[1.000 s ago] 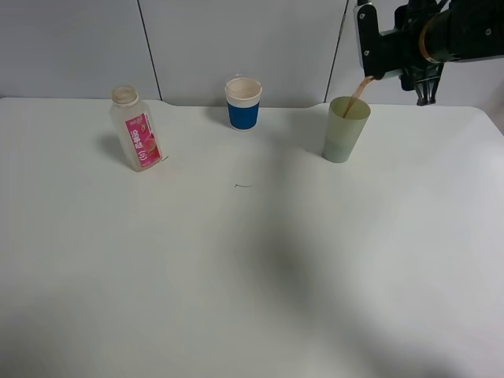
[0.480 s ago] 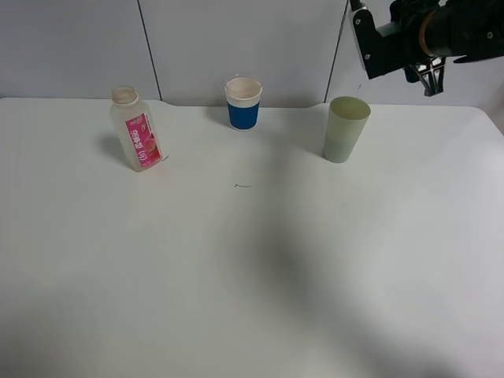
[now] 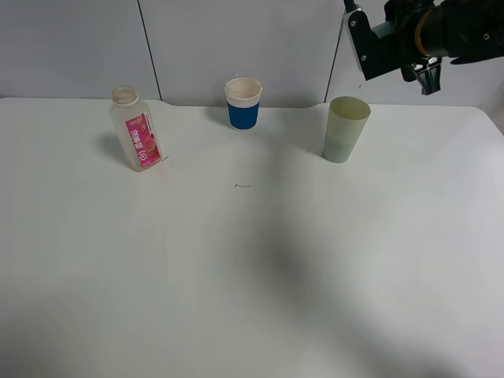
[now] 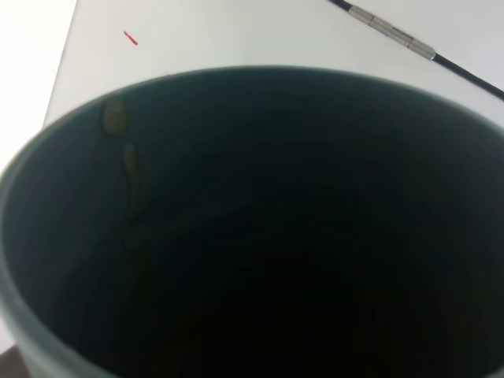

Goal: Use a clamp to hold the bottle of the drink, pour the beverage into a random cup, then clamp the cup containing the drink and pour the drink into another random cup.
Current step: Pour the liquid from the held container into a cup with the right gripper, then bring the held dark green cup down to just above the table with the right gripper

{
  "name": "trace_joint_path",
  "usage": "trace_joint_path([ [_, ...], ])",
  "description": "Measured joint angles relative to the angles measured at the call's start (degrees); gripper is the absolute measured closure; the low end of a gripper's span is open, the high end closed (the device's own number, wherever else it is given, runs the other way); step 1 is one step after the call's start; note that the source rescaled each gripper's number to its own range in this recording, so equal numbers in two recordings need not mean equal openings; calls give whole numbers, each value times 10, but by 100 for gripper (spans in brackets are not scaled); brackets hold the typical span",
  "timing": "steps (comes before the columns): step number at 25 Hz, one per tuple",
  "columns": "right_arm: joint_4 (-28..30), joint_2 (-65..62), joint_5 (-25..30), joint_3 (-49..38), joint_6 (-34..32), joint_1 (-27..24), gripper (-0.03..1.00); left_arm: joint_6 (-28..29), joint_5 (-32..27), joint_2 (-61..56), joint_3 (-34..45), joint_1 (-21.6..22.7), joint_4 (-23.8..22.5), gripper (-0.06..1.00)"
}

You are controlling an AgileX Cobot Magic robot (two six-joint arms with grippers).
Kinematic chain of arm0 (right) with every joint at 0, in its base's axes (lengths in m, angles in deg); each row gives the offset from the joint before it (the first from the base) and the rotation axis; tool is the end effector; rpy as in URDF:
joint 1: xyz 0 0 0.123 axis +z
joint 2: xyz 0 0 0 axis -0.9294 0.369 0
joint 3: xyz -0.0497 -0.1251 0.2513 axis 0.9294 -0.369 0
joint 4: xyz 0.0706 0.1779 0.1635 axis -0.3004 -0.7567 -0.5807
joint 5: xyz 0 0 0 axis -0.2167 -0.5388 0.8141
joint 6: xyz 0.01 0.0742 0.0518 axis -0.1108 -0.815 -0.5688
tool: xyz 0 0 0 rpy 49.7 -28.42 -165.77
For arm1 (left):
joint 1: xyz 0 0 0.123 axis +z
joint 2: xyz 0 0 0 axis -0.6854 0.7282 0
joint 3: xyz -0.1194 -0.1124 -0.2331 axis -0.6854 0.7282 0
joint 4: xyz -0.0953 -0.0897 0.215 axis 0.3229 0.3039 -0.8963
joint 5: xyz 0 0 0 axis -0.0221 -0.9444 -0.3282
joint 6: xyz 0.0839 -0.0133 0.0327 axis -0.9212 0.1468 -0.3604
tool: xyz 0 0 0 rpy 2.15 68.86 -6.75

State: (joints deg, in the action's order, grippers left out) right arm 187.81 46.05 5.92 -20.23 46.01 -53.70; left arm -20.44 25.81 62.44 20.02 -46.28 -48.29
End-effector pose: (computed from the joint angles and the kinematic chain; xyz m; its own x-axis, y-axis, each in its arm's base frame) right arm 0.3848 0.0728 0.2436 0.0767 -0.9500 0.3026 -0.4525 -0.3036 -0.8385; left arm -0.0050 0.0010 0.2780 -0.4417 0.0398 -0.8963 0.0524 0.9985 0.0185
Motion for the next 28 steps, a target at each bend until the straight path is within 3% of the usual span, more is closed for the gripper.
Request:
trace_joint_path([
  [6,-30,0,1,0,-159,0,96,0,0,0,0,0,0,1],
  [16,-161,-3,-27,0,-475,0,96,0,0,0,0,0,0,1],
  [22,-227,-25,-162,0,-640,0,96,0,0,0,0,0,0,1],
  [28,-332,-29,-337,0,-684,10,96,0,0,0,0,0,0,1],
])
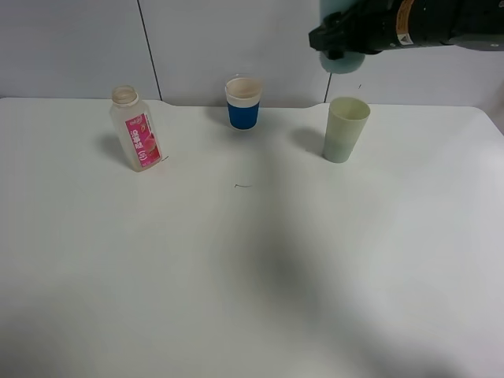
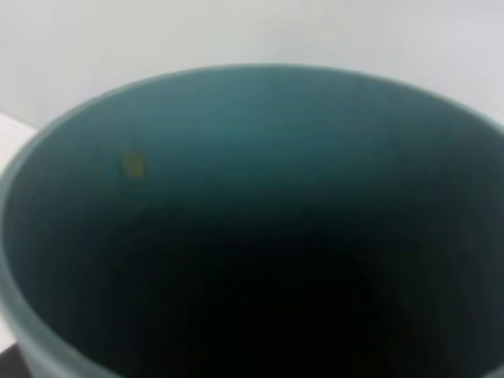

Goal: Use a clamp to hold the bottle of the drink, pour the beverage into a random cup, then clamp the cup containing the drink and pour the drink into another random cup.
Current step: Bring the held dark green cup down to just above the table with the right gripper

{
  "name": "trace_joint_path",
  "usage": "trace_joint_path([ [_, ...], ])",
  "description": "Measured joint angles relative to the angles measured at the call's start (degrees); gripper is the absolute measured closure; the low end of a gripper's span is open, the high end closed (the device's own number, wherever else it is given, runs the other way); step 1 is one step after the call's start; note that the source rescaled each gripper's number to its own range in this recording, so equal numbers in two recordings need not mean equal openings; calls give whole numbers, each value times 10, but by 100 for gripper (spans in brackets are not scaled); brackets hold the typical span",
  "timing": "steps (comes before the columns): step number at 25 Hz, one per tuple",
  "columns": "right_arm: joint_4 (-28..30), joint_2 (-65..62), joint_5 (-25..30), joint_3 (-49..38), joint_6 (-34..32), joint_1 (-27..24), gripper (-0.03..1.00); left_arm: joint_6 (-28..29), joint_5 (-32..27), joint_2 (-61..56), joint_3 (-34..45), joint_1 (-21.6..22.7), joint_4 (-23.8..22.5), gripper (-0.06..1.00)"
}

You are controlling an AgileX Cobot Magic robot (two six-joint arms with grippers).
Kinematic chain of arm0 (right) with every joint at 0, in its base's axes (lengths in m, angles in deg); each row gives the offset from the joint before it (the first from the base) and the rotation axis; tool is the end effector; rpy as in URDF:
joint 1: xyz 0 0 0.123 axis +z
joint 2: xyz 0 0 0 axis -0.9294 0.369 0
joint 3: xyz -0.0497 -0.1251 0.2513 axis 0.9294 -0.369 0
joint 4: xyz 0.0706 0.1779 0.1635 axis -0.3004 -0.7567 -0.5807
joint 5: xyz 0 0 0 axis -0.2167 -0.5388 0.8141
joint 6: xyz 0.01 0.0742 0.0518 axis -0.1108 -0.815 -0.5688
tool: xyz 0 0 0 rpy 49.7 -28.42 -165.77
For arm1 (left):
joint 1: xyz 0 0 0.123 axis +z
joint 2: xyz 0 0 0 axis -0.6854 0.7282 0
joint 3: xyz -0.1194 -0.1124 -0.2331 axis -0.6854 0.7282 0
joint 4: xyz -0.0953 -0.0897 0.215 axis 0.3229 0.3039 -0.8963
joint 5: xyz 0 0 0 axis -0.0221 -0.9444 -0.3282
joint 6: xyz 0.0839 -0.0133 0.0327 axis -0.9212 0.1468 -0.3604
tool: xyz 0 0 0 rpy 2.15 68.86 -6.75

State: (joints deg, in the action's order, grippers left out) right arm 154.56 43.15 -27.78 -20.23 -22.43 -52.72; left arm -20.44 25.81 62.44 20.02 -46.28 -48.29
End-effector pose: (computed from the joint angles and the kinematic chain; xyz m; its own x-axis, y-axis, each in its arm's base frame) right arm 0.3673 0.1268 0.2693 -0.3591 -0.0623 -0.9312 -0.4769 0.8699 0.1257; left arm -0.0050 0.0010 0.2780 -0.4417 0.0398 -0.8963 0.0524 0.9985 0.0185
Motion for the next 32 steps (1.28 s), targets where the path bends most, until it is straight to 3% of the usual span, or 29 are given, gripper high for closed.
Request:
trace_joint_path([
  [3,-57,0,-59,0,19,14,96,0,0,0,0,0,0,1],
  [7,-107,0,-92,0,99,44,96,0,0,0,0,0,0,1],
  [12,-183,6,-97,1,233,96,96,0,0,0,0,0,0,1],
  [16,-243,48,-73,30,290,131,96,0,0,0,0,0,0,1],
  [24,-257,153,-52,112,302,175,96,0,0,0,0,0,0,1],
  [32,-248,224,-51,119,302,186,96,0,0,0,0,0,0,1],
])
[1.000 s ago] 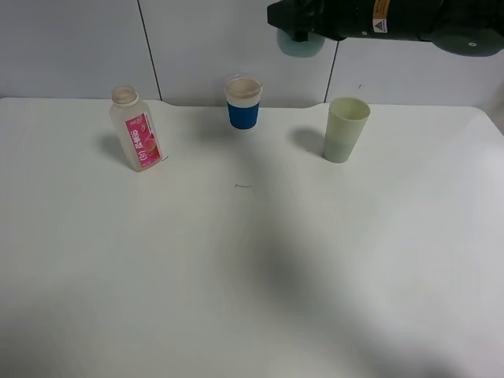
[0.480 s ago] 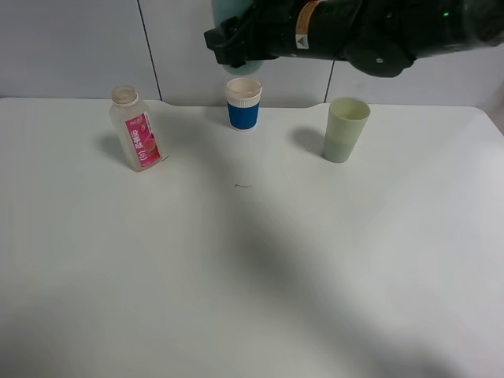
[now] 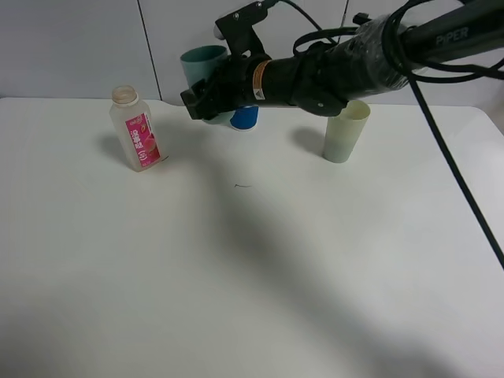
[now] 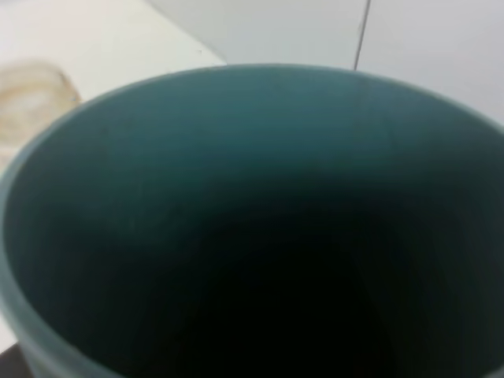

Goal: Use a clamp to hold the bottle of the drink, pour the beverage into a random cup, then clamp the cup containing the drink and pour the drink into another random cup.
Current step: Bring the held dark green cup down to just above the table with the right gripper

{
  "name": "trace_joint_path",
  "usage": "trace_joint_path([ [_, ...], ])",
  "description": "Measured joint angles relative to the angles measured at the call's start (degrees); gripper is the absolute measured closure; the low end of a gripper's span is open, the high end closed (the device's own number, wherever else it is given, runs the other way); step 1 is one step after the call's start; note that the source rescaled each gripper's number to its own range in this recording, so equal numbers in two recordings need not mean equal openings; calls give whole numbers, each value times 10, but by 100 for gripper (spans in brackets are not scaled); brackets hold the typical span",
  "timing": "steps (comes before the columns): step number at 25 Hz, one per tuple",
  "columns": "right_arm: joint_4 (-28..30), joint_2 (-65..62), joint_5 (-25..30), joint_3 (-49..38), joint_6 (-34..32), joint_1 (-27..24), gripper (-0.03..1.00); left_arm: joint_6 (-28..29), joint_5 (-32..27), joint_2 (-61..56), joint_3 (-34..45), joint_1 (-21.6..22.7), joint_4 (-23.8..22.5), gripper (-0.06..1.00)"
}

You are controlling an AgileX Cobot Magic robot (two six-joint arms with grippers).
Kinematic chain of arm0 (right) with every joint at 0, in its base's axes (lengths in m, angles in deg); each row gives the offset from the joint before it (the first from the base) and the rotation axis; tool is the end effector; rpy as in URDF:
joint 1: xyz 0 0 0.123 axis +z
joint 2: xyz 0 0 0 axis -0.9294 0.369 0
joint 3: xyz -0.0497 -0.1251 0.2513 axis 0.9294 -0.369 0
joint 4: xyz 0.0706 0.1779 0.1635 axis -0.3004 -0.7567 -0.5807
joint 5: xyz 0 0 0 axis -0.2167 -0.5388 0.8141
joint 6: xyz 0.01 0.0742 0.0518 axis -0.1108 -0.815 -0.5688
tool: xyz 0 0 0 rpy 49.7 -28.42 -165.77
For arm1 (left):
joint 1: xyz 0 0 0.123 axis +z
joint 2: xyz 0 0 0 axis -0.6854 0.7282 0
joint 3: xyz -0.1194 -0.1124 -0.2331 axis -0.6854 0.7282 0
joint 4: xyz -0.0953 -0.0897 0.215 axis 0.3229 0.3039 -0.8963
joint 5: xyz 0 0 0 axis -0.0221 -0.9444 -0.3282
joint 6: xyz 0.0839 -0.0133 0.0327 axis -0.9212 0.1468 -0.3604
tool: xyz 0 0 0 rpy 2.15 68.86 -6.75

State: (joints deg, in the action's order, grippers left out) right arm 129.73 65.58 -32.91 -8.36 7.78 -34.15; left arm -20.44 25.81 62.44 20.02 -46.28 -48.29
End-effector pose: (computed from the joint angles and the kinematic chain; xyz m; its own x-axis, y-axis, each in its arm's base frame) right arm 0.3730 0.2793 0.1781 -0.2777 -0.2320 -0.9323 -0.7378 0.6730 0.0523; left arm -0.0050 0.0010 0.2780 -0.4417 0.0398 -0.8963 0.0524 0.9985 0.0185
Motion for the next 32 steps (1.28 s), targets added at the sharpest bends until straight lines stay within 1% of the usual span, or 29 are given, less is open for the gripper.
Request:
trace_joint_path([
  [5,39,20,-16,0,11,0,96,0,0,0,0,0,0,1],
  [6,42,23,-18,0,19,0,96,0,0,0,0,0,0,1],
  [8,36,27,-42,-6,42,0,96,0,0,0,0,0,0,1],
  [10,2,28,-79,-29,87,0,96,0,0,0,0,0,0,1],
  [13,-79,30,-142,-77,175,-2,96,0,0,0,0,0,0,1],
  [15,-118,31,-172,-105,213,-5,96,0,0,0,0,0,0,1],
  [16,-129,31,-179,-115,226,-7,96,0,0,0,0,0,0,1],
  [21,-145,33,-198,-129,241,-15,96,0,0,0,0,0,0,1],
  [24,-171,50,-220,-129,242,-15,96,0,0,0,0,0,0,1],
  [28,-189,81,-223,-129,247,-16,96,0,0,0,0,0,0,1],
  [32,-220,91,-224,-131,275,-16,96,0,0,0,0,0,0,1],
])
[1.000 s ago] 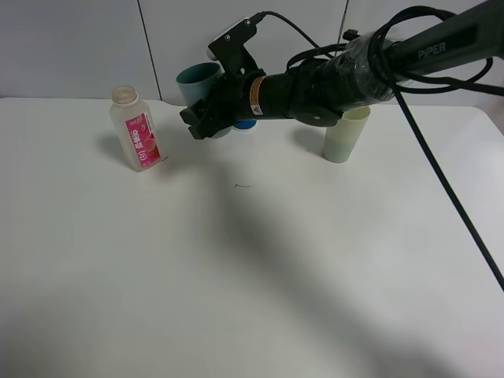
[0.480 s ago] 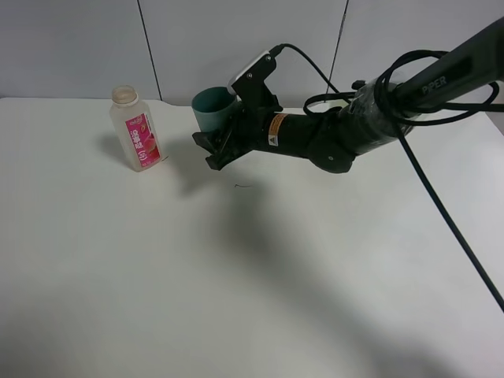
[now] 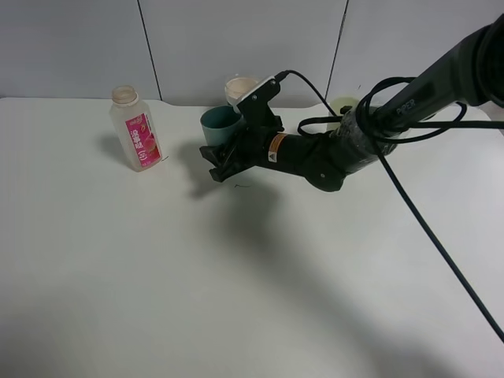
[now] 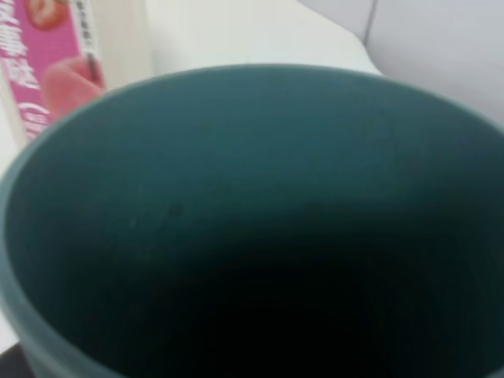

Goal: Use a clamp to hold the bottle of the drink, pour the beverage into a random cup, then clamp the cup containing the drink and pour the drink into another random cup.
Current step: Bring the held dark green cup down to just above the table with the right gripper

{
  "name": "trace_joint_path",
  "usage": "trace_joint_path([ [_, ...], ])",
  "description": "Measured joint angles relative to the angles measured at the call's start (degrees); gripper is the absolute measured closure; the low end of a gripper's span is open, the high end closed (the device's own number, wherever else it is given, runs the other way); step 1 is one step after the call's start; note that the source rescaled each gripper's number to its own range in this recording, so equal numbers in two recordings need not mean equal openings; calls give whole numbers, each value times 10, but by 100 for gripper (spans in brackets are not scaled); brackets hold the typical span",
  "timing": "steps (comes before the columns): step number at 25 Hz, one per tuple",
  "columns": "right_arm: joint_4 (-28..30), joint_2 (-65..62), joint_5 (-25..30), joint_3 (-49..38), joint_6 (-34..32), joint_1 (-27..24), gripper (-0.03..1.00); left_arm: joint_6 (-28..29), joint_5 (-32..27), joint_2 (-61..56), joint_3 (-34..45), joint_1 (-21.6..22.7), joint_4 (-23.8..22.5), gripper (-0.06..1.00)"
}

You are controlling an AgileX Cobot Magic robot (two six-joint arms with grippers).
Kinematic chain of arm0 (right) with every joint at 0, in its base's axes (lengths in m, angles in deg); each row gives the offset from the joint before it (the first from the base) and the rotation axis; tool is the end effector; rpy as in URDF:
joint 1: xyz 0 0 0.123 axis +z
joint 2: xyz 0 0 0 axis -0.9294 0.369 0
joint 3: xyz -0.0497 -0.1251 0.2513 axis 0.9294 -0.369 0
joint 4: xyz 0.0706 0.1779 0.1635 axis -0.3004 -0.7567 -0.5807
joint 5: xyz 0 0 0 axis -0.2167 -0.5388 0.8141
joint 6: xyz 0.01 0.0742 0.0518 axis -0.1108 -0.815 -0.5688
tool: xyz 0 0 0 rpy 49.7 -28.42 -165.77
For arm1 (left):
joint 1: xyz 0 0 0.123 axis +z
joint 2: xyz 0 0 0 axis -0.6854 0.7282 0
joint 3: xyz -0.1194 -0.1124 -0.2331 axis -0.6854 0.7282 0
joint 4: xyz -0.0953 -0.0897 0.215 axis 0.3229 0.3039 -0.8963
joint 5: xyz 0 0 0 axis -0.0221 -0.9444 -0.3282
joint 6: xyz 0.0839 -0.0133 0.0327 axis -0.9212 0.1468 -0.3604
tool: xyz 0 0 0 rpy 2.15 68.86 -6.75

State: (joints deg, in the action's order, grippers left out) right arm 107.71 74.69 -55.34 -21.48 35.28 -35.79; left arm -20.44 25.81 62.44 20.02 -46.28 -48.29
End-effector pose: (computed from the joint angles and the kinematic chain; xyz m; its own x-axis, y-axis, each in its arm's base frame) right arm 0.3548 0.2496 0.0835 -0.2031 -0.2269 -0.9525 -0.7159 0.6981 -0.0137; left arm -0.0050 0.0010 0.2780 -0.4417 0.0398 -0.8963 0.0524 0.9985 0.0185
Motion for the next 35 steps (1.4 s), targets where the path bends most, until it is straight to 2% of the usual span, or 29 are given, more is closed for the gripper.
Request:
trace_joint_path([
  [6,-42,0,-42,-43,59,-1,96,0,0,0,0,0,0,1],
  [13,-68,3,-95,-90,82,-5,96,0,0,0,0,0,0,1],
  [21,-82,51,-203,-92,90,-5,96,0,0,0,0,0,0,1],
  [27,-88,54,-211,-92,82,-5,96,0,0,0,0,0,0,1],
  [35,-103,55,-211,-92,41,-5,96,0,0,0,0,0,0,1],
])
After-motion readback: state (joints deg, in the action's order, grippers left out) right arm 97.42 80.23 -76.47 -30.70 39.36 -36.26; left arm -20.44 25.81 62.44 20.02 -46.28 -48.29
